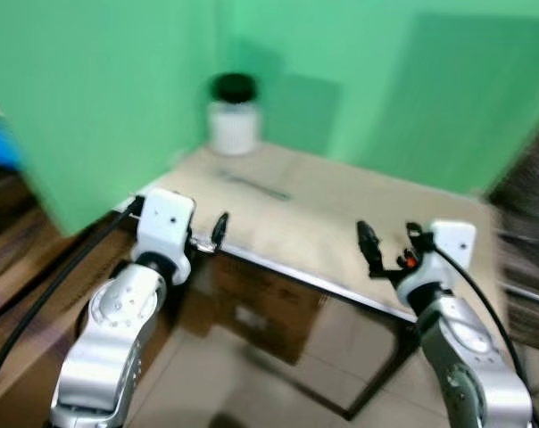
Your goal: Setting the table
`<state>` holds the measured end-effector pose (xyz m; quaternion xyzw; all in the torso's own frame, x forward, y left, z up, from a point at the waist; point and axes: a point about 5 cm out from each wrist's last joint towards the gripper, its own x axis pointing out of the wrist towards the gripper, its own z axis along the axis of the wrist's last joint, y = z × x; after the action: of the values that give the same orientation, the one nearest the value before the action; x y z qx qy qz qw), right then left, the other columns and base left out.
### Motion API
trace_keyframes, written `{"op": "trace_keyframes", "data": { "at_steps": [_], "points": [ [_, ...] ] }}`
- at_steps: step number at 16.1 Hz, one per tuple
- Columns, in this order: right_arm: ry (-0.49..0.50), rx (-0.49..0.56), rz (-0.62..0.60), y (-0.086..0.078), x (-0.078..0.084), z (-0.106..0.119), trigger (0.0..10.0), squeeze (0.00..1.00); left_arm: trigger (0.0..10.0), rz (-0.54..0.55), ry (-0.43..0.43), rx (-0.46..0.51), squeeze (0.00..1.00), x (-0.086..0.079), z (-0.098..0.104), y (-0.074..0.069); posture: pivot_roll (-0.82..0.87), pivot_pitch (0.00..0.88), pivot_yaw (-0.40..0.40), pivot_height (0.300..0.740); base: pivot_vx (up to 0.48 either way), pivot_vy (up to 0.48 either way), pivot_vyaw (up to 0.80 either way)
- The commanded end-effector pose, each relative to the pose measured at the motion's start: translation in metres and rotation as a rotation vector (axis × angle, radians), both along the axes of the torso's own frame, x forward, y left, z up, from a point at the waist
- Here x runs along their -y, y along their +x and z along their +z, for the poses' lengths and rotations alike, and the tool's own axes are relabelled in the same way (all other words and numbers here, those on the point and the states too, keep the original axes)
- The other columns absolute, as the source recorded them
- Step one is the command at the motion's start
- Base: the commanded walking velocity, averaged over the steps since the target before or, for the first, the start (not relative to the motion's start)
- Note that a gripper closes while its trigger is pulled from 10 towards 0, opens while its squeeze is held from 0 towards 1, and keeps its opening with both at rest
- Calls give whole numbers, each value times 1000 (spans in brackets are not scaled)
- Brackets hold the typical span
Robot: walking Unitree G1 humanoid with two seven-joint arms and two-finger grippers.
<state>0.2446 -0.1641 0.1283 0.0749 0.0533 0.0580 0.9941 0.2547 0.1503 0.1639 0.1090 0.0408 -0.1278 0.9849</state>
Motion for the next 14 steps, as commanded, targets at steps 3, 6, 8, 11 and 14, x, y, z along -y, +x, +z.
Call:
{"op": "trace_keyframes", "data": {
  "at_steps": [3,6,8,11,14],
  "points": [
    [2,5,42,3,-6,2,10000,1000,10000,5,-8,1,0,-2,1,-2,67,0,-51,740,324,0,0],
    [-30,6,81,5,-9,2,10000,1000,10000,8,-6,2,0,-2,1,-2,72,0,-56,740,325,0,267],
    [-28,5,90,7,-11,2,10000,1000,10000,6,-4,2,0,-3,1,-3,78,0,-59,740,322,0,800],
    [-2,10,52,8,-7,2,10000,1000,10000,1,-2,-1,0,-3,1,-4,81,0,-62,740,306,0,244],
    [-6,6,48,8,-5,1,10000,1000,10000,-9,-3,-4,0,-2,0,-4,79,0,-61,740,296,0,0]
  ]
}}
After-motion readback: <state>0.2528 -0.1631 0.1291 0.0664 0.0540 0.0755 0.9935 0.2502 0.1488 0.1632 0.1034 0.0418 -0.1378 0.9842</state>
